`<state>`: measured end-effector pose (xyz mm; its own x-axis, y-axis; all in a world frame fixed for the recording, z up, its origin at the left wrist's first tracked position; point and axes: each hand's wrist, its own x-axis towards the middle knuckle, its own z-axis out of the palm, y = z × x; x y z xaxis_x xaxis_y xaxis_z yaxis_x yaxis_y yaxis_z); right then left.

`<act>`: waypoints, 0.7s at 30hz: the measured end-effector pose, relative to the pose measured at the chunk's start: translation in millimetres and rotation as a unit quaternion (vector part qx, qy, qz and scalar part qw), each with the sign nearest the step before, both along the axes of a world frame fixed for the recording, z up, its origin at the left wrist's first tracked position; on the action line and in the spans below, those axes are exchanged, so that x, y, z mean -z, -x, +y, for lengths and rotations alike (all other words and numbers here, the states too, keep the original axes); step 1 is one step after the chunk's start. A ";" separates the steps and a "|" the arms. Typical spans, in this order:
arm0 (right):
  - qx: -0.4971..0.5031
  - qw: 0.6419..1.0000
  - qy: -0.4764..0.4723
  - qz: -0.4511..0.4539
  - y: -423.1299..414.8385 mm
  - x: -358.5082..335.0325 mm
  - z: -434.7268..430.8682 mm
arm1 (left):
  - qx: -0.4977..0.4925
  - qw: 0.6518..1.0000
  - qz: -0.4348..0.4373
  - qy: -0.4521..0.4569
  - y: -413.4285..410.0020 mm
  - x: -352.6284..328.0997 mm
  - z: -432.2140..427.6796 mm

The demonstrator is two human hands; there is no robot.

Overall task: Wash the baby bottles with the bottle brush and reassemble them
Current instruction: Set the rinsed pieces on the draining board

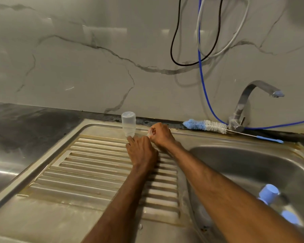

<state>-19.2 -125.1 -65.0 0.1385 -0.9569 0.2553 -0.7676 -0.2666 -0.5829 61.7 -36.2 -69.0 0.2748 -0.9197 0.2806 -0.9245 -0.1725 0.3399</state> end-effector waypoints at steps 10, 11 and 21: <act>-0.013 0.998 0.042 -0.047 -10.1 11.8 -14.4 | -0.024 1.000 -0.010 0.002 7.1 5.7 -5.0; -0.013 0.997 0.044 -0.064 -7.1 12.0 -11.9 | -0.024 1.000 -0.014 0.003 6.8 5.2 -4.9; 0.011 0.982 0.097 -0.162 104.5 1.1 45.1 | 0.033 0.997 -0.065 0.017 27.9 -13.1 8.9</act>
